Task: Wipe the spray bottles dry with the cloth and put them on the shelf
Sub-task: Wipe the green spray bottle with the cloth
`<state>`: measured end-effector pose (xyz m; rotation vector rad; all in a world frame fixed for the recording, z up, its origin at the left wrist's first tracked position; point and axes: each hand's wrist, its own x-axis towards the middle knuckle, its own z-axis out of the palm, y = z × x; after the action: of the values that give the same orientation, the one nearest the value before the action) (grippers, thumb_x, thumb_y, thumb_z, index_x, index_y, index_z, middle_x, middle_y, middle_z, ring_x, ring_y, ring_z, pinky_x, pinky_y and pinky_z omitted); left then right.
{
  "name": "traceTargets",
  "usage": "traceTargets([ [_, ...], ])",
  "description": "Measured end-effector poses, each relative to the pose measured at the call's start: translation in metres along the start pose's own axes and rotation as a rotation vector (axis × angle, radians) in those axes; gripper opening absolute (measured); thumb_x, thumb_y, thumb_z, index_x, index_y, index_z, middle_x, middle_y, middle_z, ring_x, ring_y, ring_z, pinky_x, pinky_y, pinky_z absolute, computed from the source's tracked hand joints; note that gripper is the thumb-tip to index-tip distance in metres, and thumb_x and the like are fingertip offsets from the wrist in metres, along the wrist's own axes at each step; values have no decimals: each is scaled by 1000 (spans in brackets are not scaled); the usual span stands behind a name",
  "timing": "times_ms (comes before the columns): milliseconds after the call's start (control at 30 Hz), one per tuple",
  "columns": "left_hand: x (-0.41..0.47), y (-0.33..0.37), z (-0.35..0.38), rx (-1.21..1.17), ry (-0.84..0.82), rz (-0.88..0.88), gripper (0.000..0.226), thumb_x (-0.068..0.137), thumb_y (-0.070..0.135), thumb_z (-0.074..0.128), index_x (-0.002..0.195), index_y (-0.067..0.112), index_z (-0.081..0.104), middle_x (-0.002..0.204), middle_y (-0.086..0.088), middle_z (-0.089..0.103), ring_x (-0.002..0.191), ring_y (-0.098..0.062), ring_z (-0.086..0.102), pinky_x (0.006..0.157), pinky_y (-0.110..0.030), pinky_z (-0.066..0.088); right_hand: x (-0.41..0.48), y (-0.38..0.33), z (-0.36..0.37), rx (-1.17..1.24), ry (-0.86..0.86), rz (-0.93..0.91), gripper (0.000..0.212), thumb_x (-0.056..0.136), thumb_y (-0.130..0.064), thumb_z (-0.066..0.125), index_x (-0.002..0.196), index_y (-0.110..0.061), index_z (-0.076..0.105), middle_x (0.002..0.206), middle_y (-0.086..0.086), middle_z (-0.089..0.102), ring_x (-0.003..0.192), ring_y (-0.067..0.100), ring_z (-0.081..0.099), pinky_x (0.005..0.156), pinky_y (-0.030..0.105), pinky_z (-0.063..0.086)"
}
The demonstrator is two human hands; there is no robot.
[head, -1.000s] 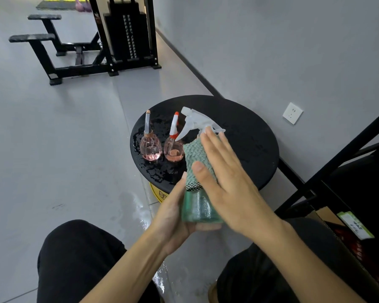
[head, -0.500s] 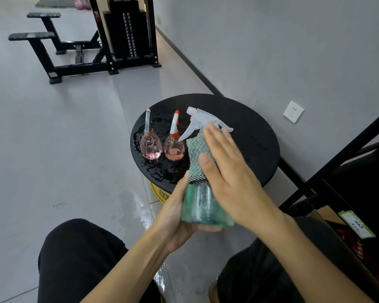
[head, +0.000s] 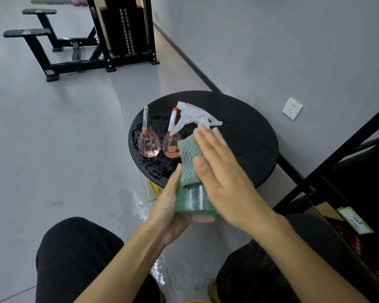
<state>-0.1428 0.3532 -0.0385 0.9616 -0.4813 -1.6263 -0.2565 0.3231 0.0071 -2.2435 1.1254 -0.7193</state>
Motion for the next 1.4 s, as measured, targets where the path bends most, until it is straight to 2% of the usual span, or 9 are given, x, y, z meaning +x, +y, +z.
traceTargets([
  [167, 1, -2, -3, -53, 52, -32, 55, 101, 44, 33, 76, 23, 77, 77, -3, 73, 62, -17, 71, 46, -36, 57, -7, -2, 9, 4, 1, -25, 55, 103, -41, 22, 154, -26, 11, 161, -18, 0, 146, -3, -12, 122, 32, 3],
  [333, 4, 2, -9, -88, 92, -53, 65, 95, 58, 29, 94, 13, 76, 96, -14, 75, 84, -21, 74, 68, -31, 61, -51, -11, 29, -184, -39, -102, 54, 102, -36, 19, 155, -26, 9, 161, -19, -4, 147, 4, -12, 120, 44, 10],
  [567, -3, -15, 1, 40, 7, -110, 59, 101, 48, 27, 75, 33, 78, 78, 0, 75, 65, -20, 72, 51, -36, 57, 3, 12, -1, -4, 2, 59, 51, 105, -35, 24, 154, -25, 11, 161, -18, -2, 144, -7, -13, 111, 6, -8],
  [767, -1, -12, -2, -23, 10, -107, 62, 97, 53, 29, 71, 26, 78, 74, 0, 74, 62, -15, 71, 46, -35, 57, -23, 1, 10, -21, 21, 14, 54, 103, -39, 27, 154, -30, 11, 160, -23, -3, 144, -7, -13, 113, 8, -6],
  [967, 2, -12, -5, -53, -17, -82, 60, 92, 56, 31, 73, 26, 79, 77, -1, 74, 67, -15, 72, 52, -37, 58, -46, -2, 19, 143, 182, -56, 45, 100, -28, 34, 142, -19, 46, 152, -15, 36, 146, 0, 17, 116, 23, 24],
  [1133, 1, -16, -8, -7, -16, -109, 60, 88, 65, 34, 95, 24, 76, 95, -9, 74, 74, -25, 70, 56, -40, 58, -9, -2, -9, 316, 384, -41, 41, 102, -30, 39, 137, -15, 52, 136, -1, 58, 130, 13, 51, 104, 39, 46],
  [1233, -5, -19, -8, 6, -21, -125, 59, 88, 64, 33, 99, 22, 74, 95, -9, 74, 74, -24, 71, 52, -37, 56, 24, -7, -21, 198, 446, -80, 38, 103, -21, 40, 137, -7, 50, 140, 8, 55, 136, 22, 45, 111, 32, 38],
  [1333, -9, -20, -4, -8, -42, -131, 58, 88, 64, 33, 93, 27, 77, 95, -7, 75, 77, -23, 72, 52, -38, 56, 47, -14, -20, 33, 288, -71, 42, 104, -24, 38, 143, -13, 43, 153, 4, 38, 147, 17, 22, 115, 14, 15],
  [1400, -10, -20, -3, -8, -46, -132, 57, 86, 65, 35, 90, 29, 78, 98, -7, 74, 81, -24, 72, 55, -38, 56, 53, -15, -15, -94, 131, -63, 47, 103, -29, 39, 148, -17, 34, 160, 2, 23, 150, 16, 7, 118, 24, 7],
])
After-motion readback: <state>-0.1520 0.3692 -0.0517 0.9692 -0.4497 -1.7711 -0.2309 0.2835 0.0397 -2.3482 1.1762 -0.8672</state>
